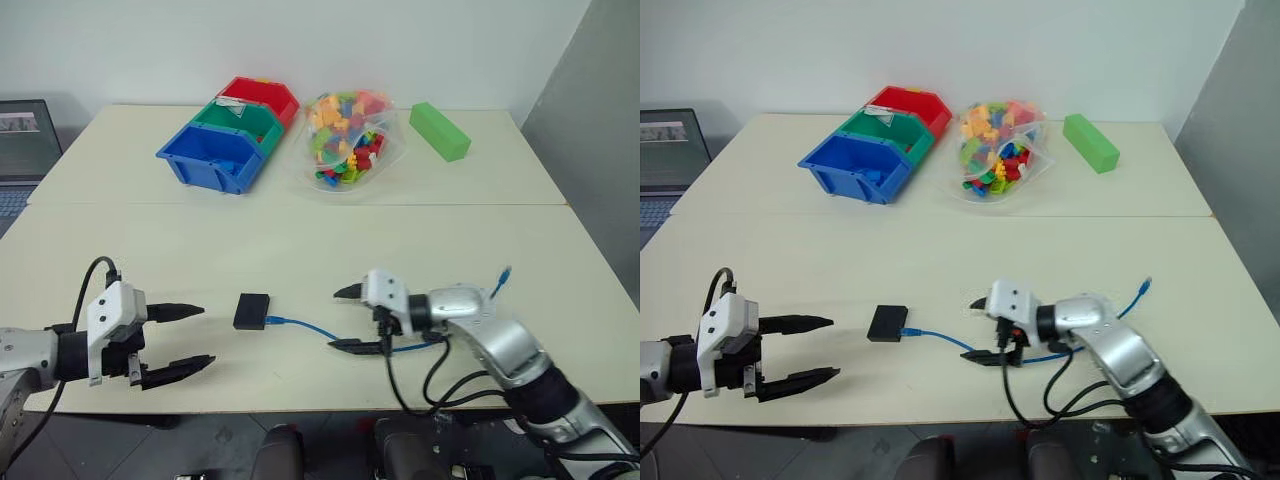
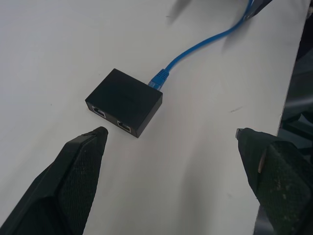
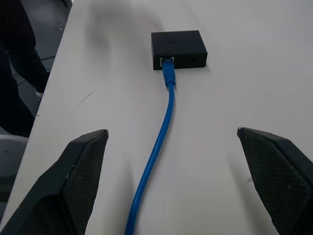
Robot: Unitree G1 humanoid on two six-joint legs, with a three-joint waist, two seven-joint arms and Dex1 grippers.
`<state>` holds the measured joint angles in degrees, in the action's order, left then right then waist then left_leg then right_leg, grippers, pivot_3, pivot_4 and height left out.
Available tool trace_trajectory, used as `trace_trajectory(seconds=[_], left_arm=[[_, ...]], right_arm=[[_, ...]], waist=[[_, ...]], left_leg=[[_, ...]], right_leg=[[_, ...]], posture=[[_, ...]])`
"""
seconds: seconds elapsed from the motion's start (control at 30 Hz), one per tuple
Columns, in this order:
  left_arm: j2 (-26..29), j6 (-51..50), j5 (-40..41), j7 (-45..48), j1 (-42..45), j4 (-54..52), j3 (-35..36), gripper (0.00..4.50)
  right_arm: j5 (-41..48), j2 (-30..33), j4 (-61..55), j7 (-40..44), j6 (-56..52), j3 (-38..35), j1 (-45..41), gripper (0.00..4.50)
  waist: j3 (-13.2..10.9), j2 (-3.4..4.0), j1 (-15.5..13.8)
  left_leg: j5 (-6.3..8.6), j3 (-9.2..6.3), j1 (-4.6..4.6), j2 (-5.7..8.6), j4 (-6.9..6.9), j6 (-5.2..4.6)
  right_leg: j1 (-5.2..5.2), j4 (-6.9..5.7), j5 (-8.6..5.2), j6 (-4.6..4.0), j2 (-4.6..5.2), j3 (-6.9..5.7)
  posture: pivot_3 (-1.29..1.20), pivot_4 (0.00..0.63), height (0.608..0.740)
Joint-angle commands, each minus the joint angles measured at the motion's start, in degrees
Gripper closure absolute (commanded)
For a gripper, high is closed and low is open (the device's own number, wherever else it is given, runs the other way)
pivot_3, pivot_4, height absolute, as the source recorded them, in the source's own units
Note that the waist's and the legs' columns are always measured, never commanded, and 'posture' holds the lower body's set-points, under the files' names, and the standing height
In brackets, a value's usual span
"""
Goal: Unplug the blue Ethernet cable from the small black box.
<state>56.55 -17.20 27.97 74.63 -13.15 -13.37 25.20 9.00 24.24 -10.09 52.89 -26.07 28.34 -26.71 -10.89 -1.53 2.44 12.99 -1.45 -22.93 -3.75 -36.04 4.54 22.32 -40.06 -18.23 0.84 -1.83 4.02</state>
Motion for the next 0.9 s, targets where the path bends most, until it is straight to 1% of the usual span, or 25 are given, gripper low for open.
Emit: trace_trajectory(seconds=[0.03,0.17,0.23,0.27,0.4,0.43,0.47,0.6,0.8,0.9], left_arm=[[0.8,1.32,-0.2,0.73,0.73,-0.12,-0.11,0.0],[0.72,1.66,-0.55,0.93,0.7,-0.16,-0.45,0.0],[0.56,1.49,-0.44,0.99,0.81,-0.24,-0.71,0.0],[0.52,1.38,-0.42,0.99,0.89,-0.23,-0.89,0.0],[0.27,2.03,-1.15,0.74,1.48,0.46,-2.04,0.0],[0.26,2.14,-1.26,0.73,1.54,0.53,-2.19,0.0],[0.25,2.29,-1.41,0.67,1.75,0.72,-2.44,0.0],[0.05,2.67,-1.79,0.43,3.03,1.51,-3.4,0.0],[-0.55,3.27,-2.1,-0.14,4.99,2.11,-5.72,0.0],[-0.67,3.44,-2.08,-0.22,6.1,2.29,-7.12,0.0]], right_arm=[[-4.54,-6.03,5.86,-4.3,1.68,3.26,-3.3,0.03],[-8.24,-9.95,10.23,-7.37,1.9,4.75,-4.48,0.03],[-9.13,-10.67,10.73,-7.71,1.57,5.02,-4.64,0.39],[-9.47,-10.78,10.75,-7.7,1.36,5.06,-4.67,0.43],[-9.77,-10.78,10.7,-6.64,-0.47,4.64,-5.14,1.46],[-9.79,-10.68,10.59,-6.35,-0.76,4.63,-5.23,1.6],[-9.73,-10.59,10.46,-6.09,-1.0,4.61,-5.28,1.96],[-9.7,-10.33,10.48,-5.72,-1.1,4.19,-5.64,2.94],[-10.54,-6.84,9.5,-5.83,0.74,2.81,-4.24,4.45],[-10.36,-4.1,8.27,-5.74,0.96,1.14,-3.05,4.48]], waist=[[0.0,0.0,0.07],[0.0,0.0,0.18],[0.01,-0.01,-0.03],[0.01,-0.02,-0.04],[0.02,-0.02,-0.04],[0.02,-0.02,-0.04],[0.02,-0.03,-0.02],[0.02,-0.03,-0.05],[0.03,-0.05,-0.22],[0.04,-0.06,-0.38]], left_leg=[[0.0,0.01,0.01,-0.01,0.0,0.0],[0.0,0.0,0.0,-0.03,0.01,0.0],[0.0,0.0,-0.03,0.0,0.0,0.0],[0.0,0.01,-0.02,0.0,0.0,0.0],[0.0,-0.01,0.0,-0.02,0.0,0.0],[0.0,-0.03,0.0,-0.02,0.0,0.0],[0.0,-0.02,0.01,-0.02,0.0,0.0],[0.0,-0.03,0.01,-0.02,0.0,0.0],[0.0,-0.02,0.0,0.0,-0.01,0.0],[0.0,-0.01,0.0,0.01,-0.01,0.0]], right_leg=[[0.0,-0.01,0.0,0.0,-0.01,-0.01],[0.03,-0.05,0.0,-0.02,-0.02,-0.01],[0.03,-0.03,0.0,-0.02,0.0,-0.02],[0.03,-0.03,0.0,-0.02,0.0,-0.03],[0.02,-0.06,0.0,-0.02,0.0,-0.02],[0.02,-0.08,0.0,-0.01,0.0,-0.02],[0.02,-0.08,0.0,-0.01,0.0,-0.02],[0.02,-0.08,0.0,-0.02,-0.01,-0.04],[0.01,-0.08,0.0,-0.01,0.0,-0.05],[0.01,-0.08,0.0,-0.01,0.0,-0.05]], posture=[[0.0,0.15,0.74],[0.0,0.15,0.74],[0.0,0.15,0.74],[0.0,0.15,0.74],[0.0,0.15,0.74],[0.0,0.15,0.74],[0.0,0.15,0.74],[0.0,0.15,0.74],[0.0,0.15,0.74],[0.0,0.15,0.74]])
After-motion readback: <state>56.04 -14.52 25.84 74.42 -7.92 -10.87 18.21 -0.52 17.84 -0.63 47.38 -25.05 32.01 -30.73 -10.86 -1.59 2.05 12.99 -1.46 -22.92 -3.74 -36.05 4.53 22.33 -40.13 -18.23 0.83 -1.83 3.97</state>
